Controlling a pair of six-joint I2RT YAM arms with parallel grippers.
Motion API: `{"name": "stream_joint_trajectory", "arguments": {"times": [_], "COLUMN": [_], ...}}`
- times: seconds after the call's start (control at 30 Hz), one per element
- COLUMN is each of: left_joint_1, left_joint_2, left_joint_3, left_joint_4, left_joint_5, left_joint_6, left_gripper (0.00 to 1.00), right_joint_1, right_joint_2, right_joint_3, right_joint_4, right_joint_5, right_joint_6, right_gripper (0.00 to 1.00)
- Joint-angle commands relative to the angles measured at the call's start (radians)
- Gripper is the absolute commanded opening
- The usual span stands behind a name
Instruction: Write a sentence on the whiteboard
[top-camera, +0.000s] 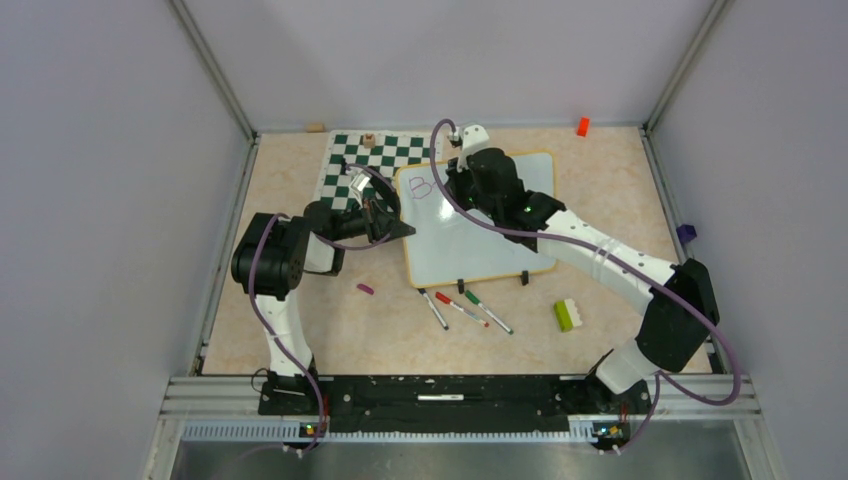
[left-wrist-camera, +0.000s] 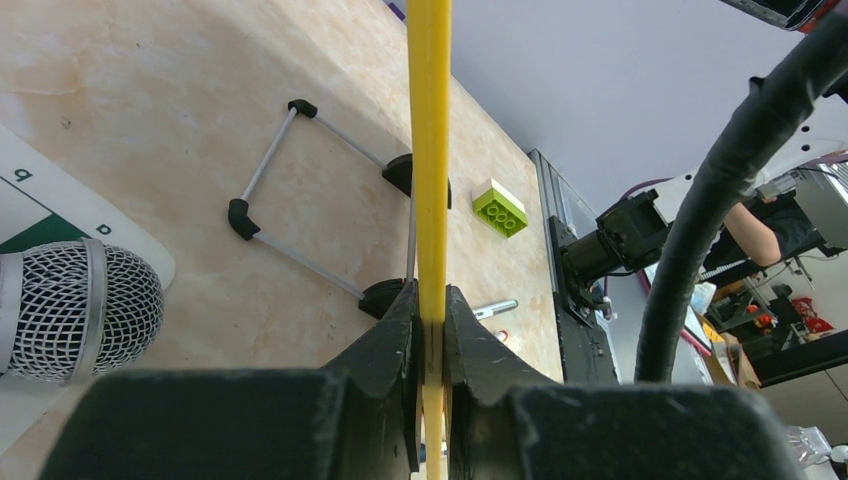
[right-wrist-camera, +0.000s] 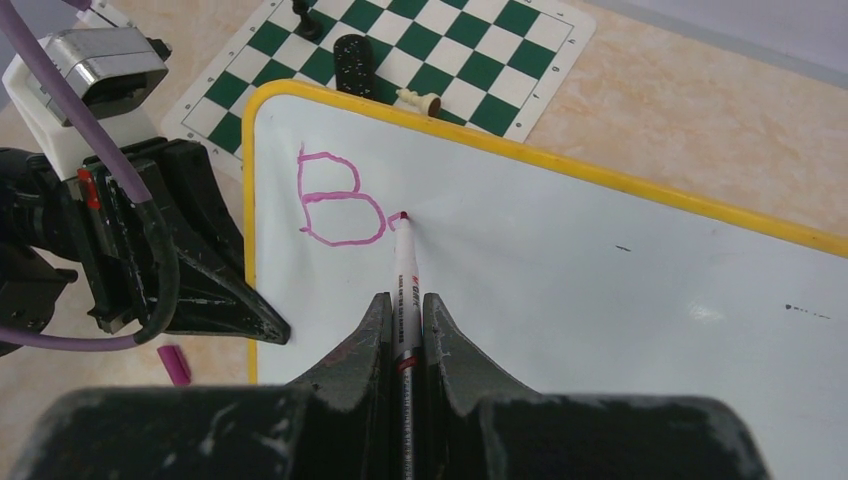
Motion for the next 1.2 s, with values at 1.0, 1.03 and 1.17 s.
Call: {"name": "stream_joint_trajectory", "arguments": {"times": [1.0, 1.03, 1.17], "left_joint_1": [-0.005, -0.005, -0.005], "left_joint_2": [-0.030, -0.030, -0.029], "left_joint_3": [0.001, 0.000, -0.002], "left_joint_4": [0.111, 0.111, 0.111], "left_joint_5": [0.025, 0.025, 0.027], "left_joint_6": [0.000, 0.000, 0.002], "left_gripper": [0.00, 0.00, 0.00], "right_joint_1": [0.008, 0.009, 0.009], "right_joint_2": [-0.065, -0.065, -0.052], "right_joint_3": [-0.057, -0.056, -0.040], "right_joint_4": [-0.043, -0.042, -0.034], "right_joint_5": [-0.002, -0.001, 0.014], "right_joint_6": [0.037, 0.035, 0.023], "right_gripper": [0.00, 0.00, 0.00]}}
